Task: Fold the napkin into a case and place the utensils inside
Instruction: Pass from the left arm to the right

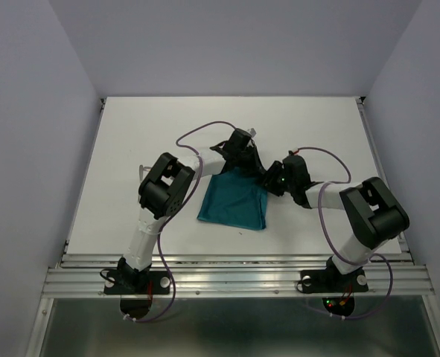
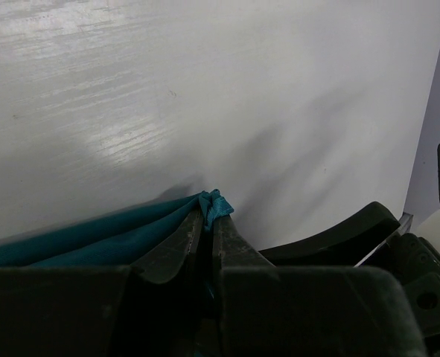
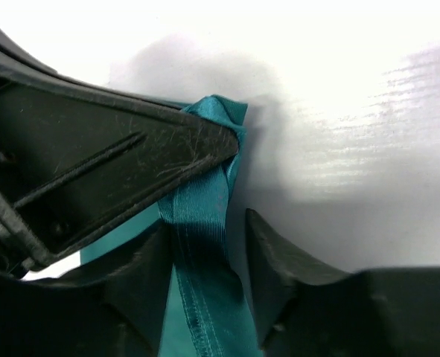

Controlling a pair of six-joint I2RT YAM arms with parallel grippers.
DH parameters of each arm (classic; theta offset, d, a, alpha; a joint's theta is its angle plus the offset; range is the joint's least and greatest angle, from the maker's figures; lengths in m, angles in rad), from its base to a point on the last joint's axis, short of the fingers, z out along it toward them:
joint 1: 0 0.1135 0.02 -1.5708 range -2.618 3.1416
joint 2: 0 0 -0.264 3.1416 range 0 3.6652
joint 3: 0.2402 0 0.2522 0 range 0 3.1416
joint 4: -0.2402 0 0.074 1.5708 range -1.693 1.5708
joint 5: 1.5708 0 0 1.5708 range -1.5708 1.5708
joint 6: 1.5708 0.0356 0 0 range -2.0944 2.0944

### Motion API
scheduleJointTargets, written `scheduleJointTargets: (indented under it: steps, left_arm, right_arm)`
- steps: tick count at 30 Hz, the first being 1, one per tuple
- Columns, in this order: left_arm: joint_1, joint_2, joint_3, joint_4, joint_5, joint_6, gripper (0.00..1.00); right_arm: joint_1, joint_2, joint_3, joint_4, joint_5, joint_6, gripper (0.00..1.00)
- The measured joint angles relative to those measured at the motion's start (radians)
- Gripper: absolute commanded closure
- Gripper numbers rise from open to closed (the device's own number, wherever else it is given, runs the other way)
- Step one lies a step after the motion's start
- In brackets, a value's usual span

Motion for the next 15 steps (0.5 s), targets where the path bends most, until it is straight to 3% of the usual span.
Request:
scheduleJointTargets:
  steps: [10,11,13,14,15]
  left_arm:
    - [0.000,0.000,-0.009,0.011,0.003,-0.007,1.00]
    - [0.000,0.000,-0.013,0.014,0.002,-0.007,0.99]
    - [0.000,0.000,-0.014,0.015,0.002,-0.007,0.88]
    - [0.000,-0.002,-0.016,0.016,0.002,-0.007,0.74]
    - [0.000,-0.003,-0.019,0.019,0.001,-0.006,0.68]
  right_arm:
    - [0.005,0.044,0.022,0.006,0.029,0.004,0.99]
    - [0.005,0.048,0.023,0.005,0.030,0.005,0.99]
    - [0.005,0.049,0.024,0.005,0.030,0.005,0.99]
    - [0.005,0.049,0.025,0.002,0.030,0.004,0.99]
    - [0.005,0.049,0.026,0.001,0.031,0.004,0.99]
